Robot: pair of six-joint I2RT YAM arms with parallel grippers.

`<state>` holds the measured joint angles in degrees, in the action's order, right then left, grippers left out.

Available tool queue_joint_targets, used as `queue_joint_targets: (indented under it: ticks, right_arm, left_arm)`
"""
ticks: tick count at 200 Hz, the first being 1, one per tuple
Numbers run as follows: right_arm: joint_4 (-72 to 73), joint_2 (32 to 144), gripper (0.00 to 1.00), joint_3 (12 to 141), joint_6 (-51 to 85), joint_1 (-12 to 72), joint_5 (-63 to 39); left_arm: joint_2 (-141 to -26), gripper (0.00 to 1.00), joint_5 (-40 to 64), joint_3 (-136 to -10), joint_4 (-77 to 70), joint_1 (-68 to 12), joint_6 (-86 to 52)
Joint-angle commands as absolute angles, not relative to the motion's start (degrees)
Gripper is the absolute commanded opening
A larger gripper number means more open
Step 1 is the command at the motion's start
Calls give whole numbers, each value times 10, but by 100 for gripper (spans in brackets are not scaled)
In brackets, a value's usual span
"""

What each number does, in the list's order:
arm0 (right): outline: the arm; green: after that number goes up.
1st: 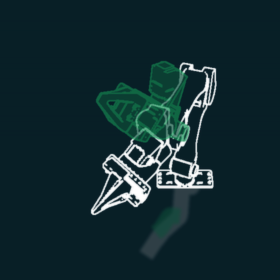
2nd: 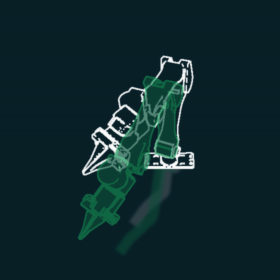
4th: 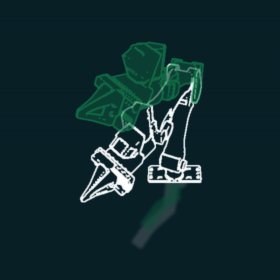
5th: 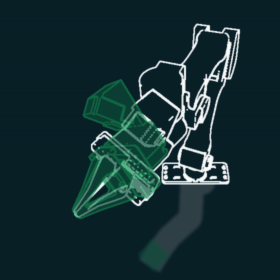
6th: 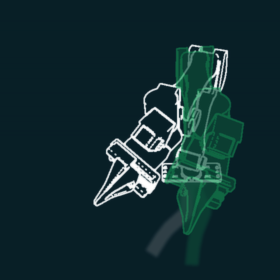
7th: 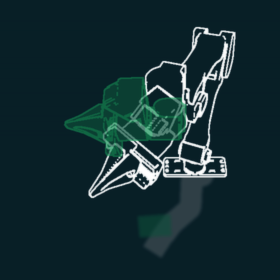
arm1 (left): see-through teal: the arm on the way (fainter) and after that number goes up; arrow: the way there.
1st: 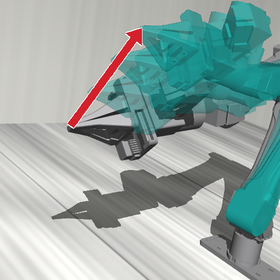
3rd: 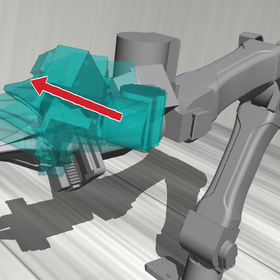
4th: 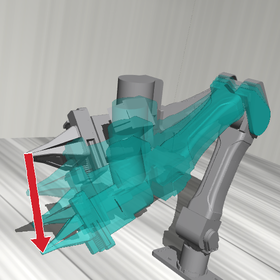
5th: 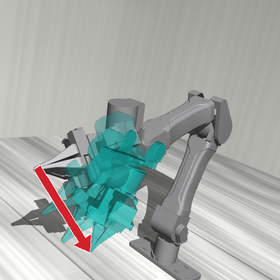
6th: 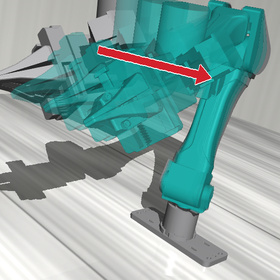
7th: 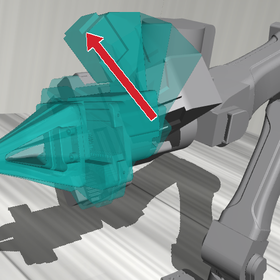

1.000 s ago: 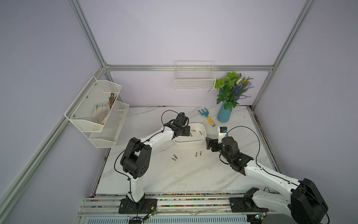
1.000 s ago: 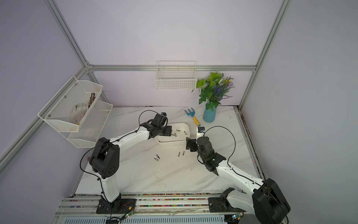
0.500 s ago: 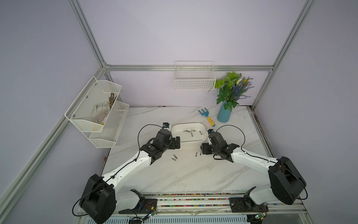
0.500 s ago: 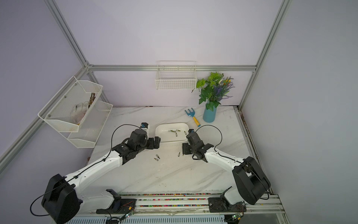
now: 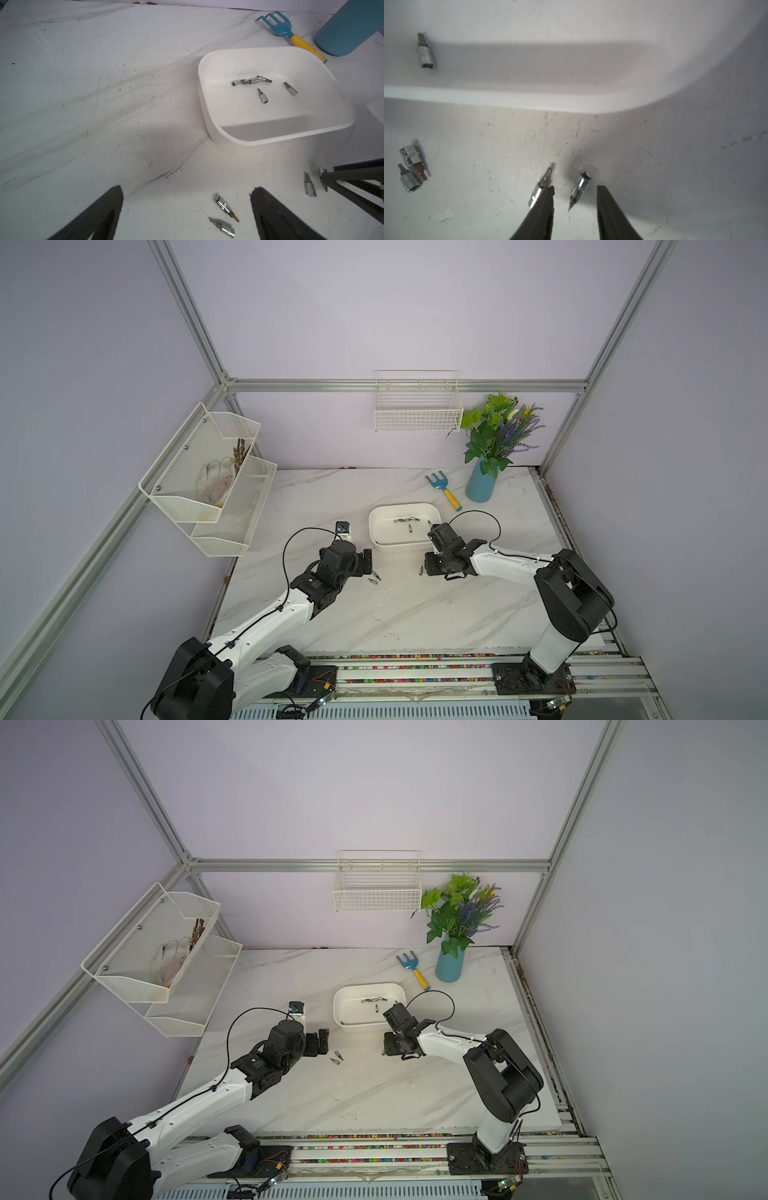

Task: Put the bit on the desktop into the storage box
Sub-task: Pick up the screwdriver bit from the center of the board.

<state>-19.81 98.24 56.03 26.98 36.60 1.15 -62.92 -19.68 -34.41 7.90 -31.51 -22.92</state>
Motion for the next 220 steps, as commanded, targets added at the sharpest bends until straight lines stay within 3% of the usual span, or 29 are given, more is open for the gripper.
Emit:
queue_joint_targets:
  ticks: [1, 220]
  right_arm:
    - [-217, 986, 38, 571, 277, 370, 30]
    - [-247, 1036, 15, 605, 258, 373, 59]
  left_arm:
    - [-627, 100, -210, -359, 59, -312, -220]
    - [-635, 100, -215, -360, 56, -312, -219]
